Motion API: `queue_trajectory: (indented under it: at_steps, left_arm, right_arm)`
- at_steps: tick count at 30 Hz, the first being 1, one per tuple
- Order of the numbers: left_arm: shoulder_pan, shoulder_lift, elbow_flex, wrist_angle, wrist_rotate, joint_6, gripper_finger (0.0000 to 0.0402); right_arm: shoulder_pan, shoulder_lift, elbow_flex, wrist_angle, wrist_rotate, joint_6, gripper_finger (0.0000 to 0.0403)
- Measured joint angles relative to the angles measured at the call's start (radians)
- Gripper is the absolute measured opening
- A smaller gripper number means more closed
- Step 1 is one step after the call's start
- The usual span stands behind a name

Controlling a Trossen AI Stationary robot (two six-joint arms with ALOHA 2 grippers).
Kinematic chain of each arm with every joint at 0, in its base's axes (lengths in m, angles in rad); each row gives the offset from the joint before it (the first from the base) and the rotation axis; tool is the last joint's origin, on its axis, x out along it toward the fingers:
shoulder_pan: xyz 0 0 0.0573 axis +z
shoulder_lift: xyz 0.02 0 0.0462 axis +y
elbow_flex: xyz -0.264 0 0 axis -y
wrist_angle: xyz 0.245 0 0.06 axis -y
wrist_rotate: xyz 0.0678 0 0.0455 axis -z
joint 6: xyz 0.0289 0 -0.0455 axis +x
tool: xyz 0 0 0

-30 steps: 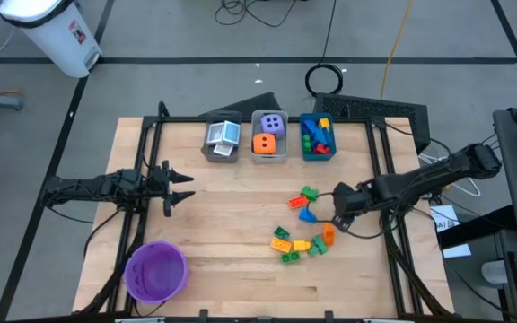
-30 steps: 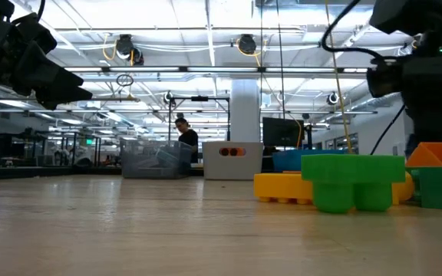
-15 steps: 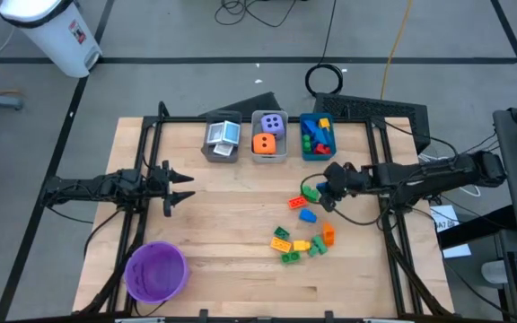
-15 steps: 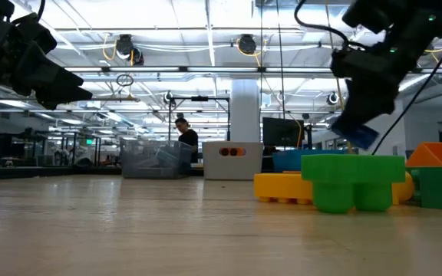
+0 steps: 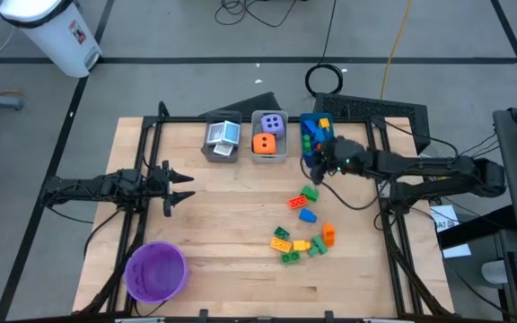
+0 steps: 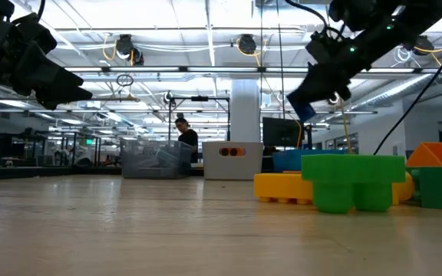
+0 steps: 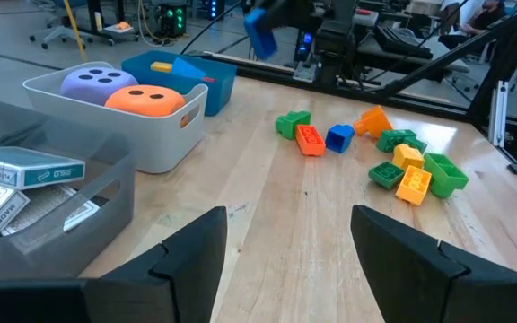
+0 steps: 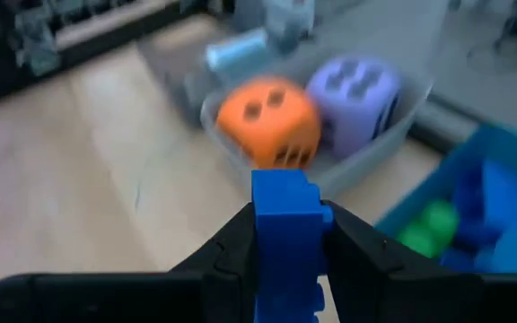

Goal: Pick & Place Toys
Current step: Put the blue game piece into the blue bin

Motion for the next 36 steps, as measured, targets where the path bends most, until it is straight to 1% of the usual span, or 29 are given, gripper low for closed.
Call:
queue_trajectory:
  at_steps: [5, 7, 9, 11, 14, 15, 19, 22, 28, 36]
  left_arm:
    - [0.000, 0.000, 0.000, 0.000, 0.000, 0.000, 0.0246]
    - [0.000, 0.000, 0.000, 0.000, 0.000, 0.000, 0.0246]
    - [0.000, 0.000, 0.000, 0.000, 0.000, 0.000, 0.0246]
    - [0.000, 0.000, 0.000, 0.000, 0.000, 0.000, 0.0246]
    - [0.000, 0.000, 0.000, 0.000, 0.000, 0.000, 0.0246]
    - [0.000, 0.000, 0.000, 0.000, 0.000, 0.000, 0.0246]
    - [0.000, 0.000, 0.000, 0.000, 0.000, 0.000, 0.0246]
    - [0.000, 0.000, 0.000, 0.000, 0.000, 0.000, 0.0246]
    - [0.000, 0.000, 0.000, 0.000, 0.000, 0.000, 0.0246]
    - [0.000, 0.000, 0.000, 0.000, 0.000, 0.000, 0.0246]
  right_arm:
    - [-0.105, 0.045, 0.000, 0.131, -0.005, -0.063, 0.0107]
    - [-0.160, 0.059, 0.007, 0.143, -0.007, -0.078, 0.0107]
    - [-0.221, 0.073, 0.035, 0.131, -0.019, -0.085, 0.0098]
    - [-0.286, 0.091, 0.075, 0.118, -0.095, -0.095, 0.0089]
    - [-0.372, 0.139, 0.140, 0.091, -0.195, -0.103, 0.0088]
    - [-0.397, 0.161, 0.160, 0.086, -0.216, -0.112, 0.0088]
    - [-0.478, 0.263, 0.230, 0.049, -0.226, -0.170, 0.0099]
    - [-0.526, 0.345, 0.259, 0.023, -0.226, -0.207, 0.0101]
    - [-0.598, 0.462, 0.266, 0.074, -0.244, -0.233, 0.0089]
    - [-0.631, 0.569, 0.266, 0.113, -0.268, -0.232, 0.0103]
